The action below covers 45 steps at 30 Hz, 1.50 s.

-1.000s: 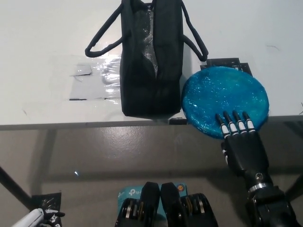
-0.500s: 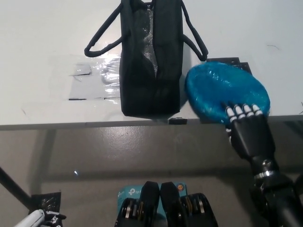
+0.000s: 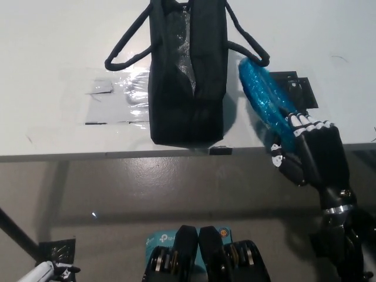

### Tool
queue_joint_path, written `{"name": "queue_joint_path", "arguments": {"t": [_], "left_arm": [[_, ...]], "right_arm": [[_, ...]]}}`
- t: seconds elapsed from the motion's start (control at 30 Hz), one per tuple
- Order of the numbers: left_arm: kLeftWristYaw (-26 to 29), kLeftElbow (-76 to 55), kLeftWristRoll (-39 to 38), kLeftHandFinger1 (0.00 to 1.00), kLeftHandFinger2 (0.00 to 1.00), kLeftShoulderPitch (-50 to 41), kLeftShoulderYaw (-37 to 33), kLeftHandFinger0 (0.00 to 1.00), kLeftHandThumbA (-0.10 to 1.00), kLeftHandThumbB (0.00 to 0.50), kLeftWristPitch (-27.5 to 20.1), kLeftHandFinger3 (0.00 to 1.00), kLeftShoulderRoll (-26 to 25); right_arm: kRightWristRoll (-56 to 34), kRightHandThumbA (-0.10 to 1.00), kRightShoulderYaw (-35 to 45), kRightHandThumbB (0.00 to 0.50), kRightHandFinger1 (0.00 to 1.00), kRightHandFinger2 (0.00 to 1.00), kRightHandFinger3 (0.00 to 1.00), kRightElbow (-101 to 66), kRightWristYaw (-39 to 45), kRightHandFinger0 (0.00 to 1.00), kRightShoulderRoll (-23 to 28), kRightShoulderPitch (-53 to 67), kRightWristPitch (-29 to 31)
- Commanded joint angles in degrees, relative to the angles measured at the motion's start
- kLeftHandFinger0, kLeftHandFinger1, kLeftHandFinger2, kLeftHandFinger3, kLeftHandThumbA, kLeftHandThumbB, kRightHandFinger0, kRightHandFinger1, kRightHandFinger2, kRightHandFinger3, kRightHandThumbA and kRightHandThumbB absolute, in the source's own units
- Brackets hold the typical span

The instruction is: The robot uses its right hand to pick up a stack of plates kept in the middle of the desk and put it inside a bag kept next to it

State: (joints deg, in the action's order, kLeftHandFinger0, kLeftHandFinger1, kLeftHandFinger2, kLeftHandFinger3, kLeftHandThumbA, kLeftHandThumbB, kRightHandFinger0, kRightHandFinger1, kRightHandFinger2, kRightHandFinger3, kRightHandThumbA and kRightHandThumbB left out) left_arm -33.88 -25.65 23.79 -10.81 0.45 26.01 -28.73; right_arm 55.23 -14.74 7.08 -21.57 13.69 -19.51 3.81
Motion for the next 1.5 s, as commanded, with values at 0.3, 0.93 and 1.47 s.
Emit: {"name": "queue_joint_path", "arguments": {"t": [0.3, 0.93, 1.47], "left_arm": [[0.01, -2.05, 0.92, 0.72, 0.79, -0.65, 0.33, 0.72, 0.16, 0.000, 0.92, 0.85, -1.34], [-0.75, -2.25, 1.86, 0.74, 0.81, -0.56, 0.34, 0.74, 0.19, 0.000, 0.92, 0.91, -0.75], [-1.37, -2.09, 2.33, 0.73, 0.82, -0.75, 0.56, 0.73, 0.16, 0.000, 0.92, 0.93, -0.19]], "right_arm": [[-77.94, -0.10, 34.99, 0.001, 0.00, 0.12, 0.04, -21.51, 5.29, 0.00, -14.89, -11.94, -20.40], [-72.95, -0.10, 35.17, 0.109, 0.00, 0.06, 0.02, -19.24, 5.13, 0.00, -15.67, -32.01, -24.49], [-66.47, -0.10, 31.17, 0.235, 0.00, 0.00, 0.00, -15.81, 8.58, 0.00, -18.98, -44.47, -27.77]]}}
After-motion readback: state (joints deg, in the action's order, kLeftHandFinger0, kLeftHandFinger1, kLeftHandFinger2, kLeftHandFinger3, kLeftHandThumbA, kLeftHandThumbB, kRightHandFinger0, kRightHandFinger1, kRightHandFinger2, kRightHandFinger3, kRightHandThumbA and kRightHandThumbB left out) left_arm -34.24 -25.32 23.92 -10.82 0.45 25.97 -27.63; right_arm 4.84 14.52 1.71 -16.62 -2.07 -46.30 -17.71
